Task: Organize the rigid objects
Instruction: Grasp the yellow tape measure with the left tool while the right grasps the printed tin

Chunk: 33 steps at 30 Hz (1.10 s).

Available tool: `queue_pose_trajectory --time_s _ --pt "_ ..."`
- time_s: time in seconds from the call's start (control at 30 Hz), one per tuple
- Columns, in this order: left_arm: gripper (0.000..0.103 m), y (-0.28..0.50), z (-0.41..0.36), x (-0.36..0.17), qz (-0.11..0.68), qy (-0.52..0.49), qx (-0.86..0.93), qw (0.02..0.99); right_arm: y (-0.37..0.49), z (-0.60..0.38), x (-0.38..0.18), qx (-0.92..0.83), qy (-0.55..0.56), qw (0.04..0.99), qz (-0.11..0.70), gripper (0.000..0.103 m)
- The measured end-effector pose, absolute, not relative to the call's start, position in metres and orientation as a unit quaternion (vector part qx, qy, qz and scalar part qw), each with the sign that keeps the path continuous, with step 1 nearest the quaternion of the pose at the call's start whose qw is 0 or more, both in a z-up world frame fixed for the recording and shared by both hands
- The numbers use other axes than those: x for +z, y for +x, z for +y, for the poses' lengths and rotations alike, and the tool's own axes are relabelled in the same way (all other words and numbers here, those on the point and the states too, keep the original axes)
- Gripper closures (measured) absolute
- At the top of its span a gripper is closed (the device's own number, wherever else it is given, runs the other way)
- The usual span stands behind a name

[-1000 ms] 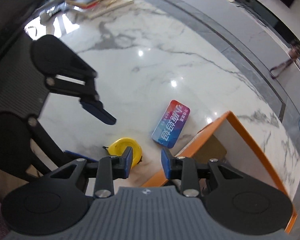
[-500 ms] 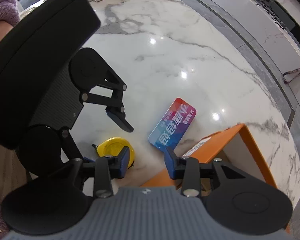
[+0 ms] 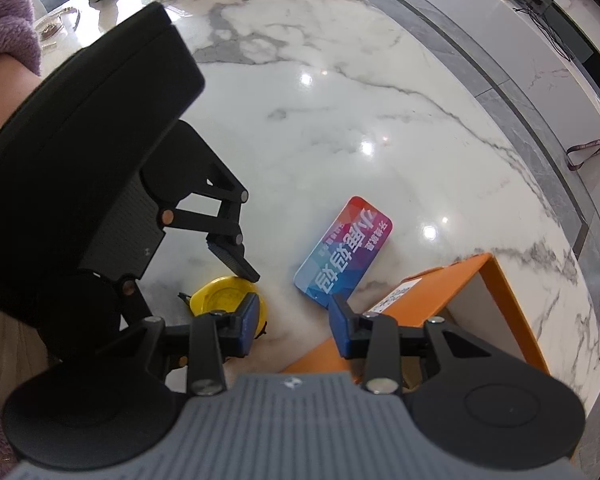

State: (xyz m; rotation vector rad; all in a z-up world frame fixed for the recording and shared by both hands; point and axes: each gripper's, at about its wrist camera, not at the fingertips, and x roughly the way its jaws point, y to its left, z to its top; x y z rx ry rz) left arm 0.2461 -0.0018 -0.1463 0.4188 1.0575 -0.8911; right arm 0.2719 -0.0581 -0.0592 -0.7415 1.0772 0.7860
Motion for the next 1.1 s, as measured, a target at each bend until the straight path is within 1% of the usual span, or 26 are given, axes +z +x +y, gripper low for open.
queue_pose_trajectory --time_s 0.2,0.4,0.57,0.6,0.7,0.83,0.93,1.07,1.1 --pt "0.037 0.245 0.009 -0.145 0.497 0.179 -0.355 0.771 0.274 -0.054 -0.063 0.35 -0.343 0.72 0.491 0.063" --pt "0.038 0.261 0.053 -0.144 0.522 0.095 -0.225 0.818 0.291 -0.047 -0.062 0.327 -0.316 0.73 0.51 0.064" --pt "0.038 0.272 0.083 -0.143 0.519 0.048 -0.14 0.842 0.315 -0.026 -0.071 0.293 -0.283 0.733 0.545 0.063" --pt "0.038 0.273 0.088 -0.143 0.516 0.042 -0.127 0.846 0.32 -0.022 -0.075 0.286 -0.283 0.73 0.552 0.061" --pt "0.038 0.281 0.094 -0.143 0.506 0.024 -0.107 0.856 0.336 -0.006 -0.089 0.257 -0.295 0.718 0.576 0.047" --pt "0.038 0.282 0.109 -0.144 0.497 -0.012 -0.111 0.861 0.356 0.008 -0.105 0.219 -0.32 0.7 0.6 0.045" --pt "0.038 0.281 0.115 -0.139 0.494 -0.027 -0.112 0.862 0.369 0.012 -0.115 0.193 -0.314 0.688 0.625 0.038" --pt "0.038 0.283 0.116 -0.141 0.493 -0.04 -0.118 0.861 0.385 0.009 -0.127 0.165 -0.293 0.677 0.654 0.037" --pt "0.038 0.284 0.115 -0.142 0.493 -0.041 -0.12 0.861 0.388 0.005 -0.13 0.158 -0.288 0.675 0.661 0.036"
